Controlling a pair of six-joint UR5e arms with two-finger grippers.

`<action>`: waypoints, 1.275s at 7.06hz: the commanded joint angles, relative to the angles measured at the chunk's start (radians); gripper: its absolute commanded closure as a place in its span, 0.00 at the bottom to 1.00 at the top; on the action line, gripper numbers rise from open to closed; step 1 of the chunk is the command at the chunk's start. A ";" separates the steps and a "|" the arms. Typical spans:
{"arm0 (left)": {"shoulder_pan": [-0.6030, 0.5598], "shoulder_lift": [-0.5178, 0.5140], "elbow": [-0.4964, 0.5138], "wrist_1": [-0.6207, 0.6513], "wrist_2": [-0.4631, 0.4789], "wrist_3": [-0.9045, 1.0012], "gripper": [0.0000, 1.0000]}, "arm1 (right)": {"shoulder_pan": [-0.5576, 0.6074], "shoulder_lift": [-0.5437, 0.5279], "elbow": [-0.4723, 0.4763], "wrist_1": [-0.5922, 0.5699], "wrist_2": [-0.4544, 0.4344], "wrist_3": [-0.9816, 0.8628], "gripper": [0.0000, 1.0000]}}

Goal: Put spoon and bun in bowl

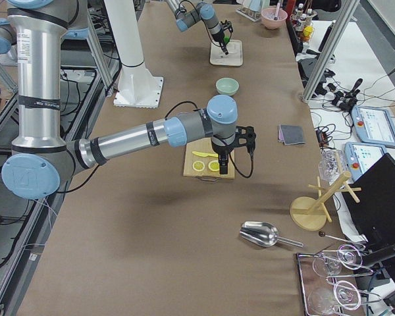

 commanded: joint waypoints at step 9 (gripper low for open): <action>0.151 -0.422 0.065 0.300 0.013 -0.011 1.00 | -0.611 0.410 -0.112 0.000 -0.427 0.811 0.00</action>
